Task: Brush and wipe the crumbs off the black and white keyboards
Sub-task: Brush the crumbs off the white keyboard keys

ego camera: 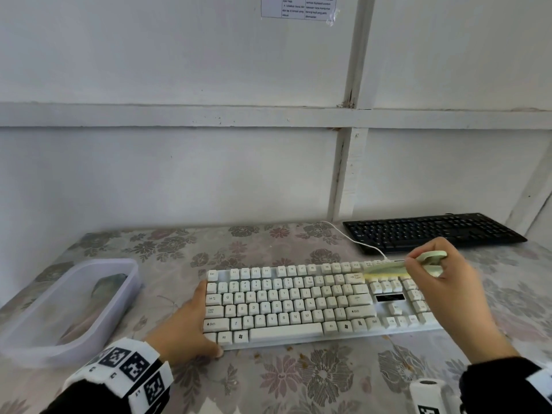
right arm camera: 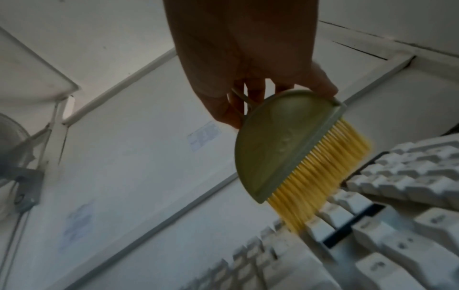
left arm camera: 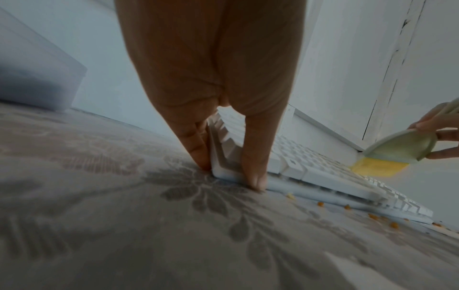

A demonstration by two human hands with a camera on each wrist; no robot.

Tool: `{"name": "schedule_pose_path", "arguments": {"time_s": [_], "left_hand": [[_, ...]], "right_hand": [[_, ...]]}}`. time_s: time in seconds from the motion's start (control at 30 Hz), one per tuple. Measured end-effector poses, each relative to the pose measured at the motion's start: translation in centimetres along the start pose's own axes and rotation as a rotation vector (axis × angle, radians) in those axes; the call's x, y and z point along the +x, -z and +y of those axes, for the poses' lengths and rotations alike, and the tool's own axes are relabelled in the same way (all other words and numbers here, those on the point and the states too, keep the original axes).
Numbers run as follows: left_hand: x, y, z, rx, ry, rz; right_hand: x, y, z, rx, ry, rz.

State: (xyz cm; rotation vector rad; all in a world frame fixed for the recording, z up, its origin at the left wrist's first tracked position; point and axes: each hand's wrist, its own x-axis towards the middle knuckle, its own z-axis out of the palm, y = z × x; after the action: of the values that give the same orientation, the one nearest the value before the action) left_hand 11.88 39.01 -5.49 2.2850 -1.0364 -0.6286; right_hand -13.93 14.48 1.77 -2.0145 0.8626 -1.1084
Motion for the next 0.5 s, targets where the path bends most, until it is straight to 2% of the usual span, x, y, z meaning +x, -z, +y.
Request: {"name": "schedule_pose_path", "arguments": {"time_s": [0.13,0.27,0.4,0.5], "left_hand": [[0.0,0.0,-0.1,-0.002,-0.003,-0.002],[0.0,0.0,-0.1,-0.004,-0.004,-0.006],[0.1,-0.1,-0.2,-0.007,-0.009,-0.008],[0.2,-0.1,-0.2,-0.017,-0.010,-0.012]], "right_hand": [[0.1,0.6,0.1,0.129,-0.061,-0.067],[0.9,1.6,1.4,0.029,-0.093,-0.084],[1.4,2.8,1.6,-0.054,-0.025,-0.040],[1.5,3.2,2.0,0.030,-0.023,-0.105]]}}
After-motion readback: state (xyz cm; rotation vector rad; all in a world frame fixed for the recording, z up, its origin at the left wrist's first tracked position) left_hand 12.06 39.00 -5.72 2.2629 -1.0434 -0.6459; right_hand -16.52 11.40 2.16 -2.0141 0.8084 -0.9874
